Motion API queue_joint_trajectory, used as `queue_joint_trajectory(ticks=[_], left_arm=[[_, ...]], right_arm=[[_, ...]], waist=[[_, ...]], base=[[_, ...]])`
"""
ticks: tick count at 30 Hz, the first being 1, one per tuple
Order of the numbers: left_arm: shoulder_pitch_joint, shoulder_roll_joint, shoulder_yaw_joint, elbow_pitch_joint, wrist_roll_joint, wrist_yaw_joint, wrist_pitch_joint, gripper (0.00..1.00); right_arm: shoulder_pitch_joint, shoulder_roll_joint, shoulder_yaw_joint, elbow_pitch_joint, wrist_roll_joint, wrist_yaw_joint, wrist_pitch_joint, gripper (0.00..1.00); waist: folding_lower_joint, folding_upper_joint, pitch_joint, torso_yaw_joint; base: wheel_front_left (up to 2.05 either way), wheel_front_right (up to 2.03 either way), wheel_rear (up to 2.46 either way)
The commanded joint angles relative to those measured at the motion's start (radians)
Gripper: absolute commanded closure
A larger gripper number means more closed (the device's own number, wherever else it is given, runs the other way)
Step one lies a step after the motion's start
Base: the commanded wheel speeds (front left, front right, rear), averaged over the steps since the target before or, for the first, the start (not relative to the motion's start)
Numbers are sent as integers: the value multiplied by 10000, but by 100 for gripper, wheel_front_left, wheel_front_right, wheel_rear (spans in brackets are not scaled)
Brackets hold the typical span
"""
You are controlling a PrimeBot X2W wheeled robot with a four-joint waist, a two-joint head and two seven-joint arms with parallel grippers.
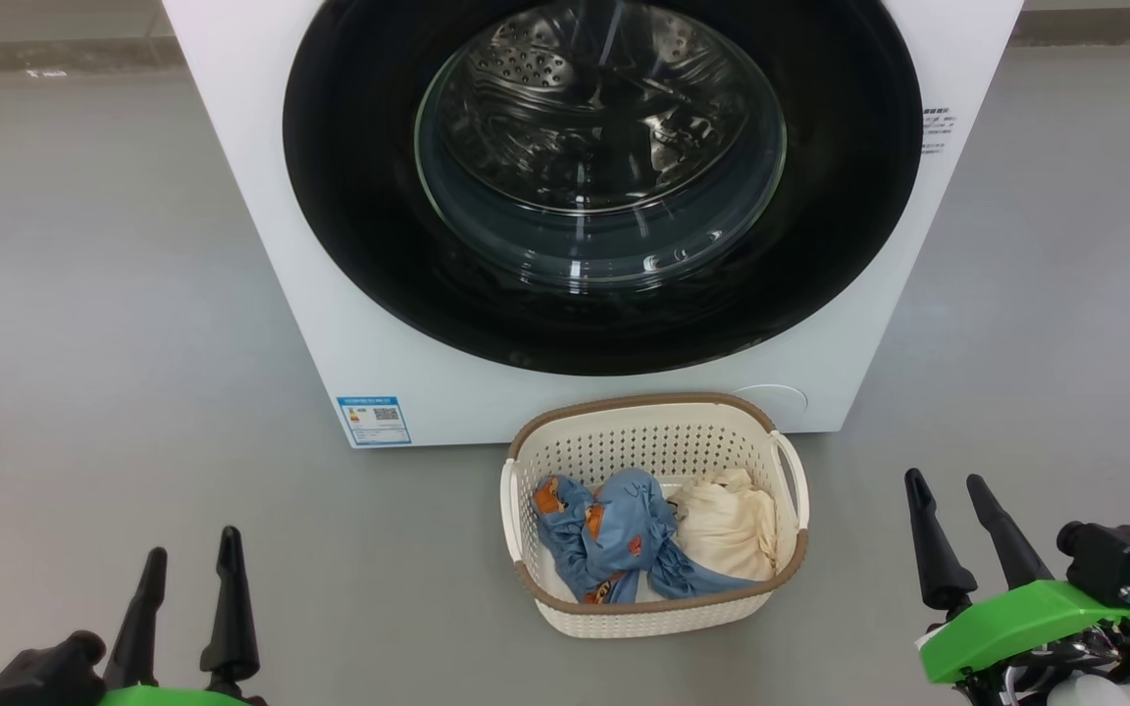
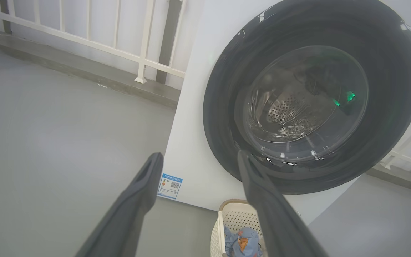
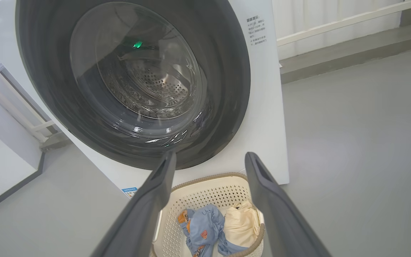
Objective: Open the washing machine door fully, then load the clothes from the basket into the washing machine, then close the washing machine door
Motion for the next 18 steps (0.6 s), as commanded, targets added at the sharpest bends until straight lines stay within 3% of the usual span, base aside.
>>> queue_joint_trajectory(ticks=[1,18], left_arm=[[-446,190,212,-232,327,5,-158,0],[-608,335,212,-183,2439,6,-688,0]], right_arm=[[-596,-199,265,-216,-371,47,-152,0],[-782,-348,575,-198,-2527,56,-687,0]], waist=[[0,0,19,-3],[0,0,88,-28]], base=[[0,0,0],[0,0,0]])
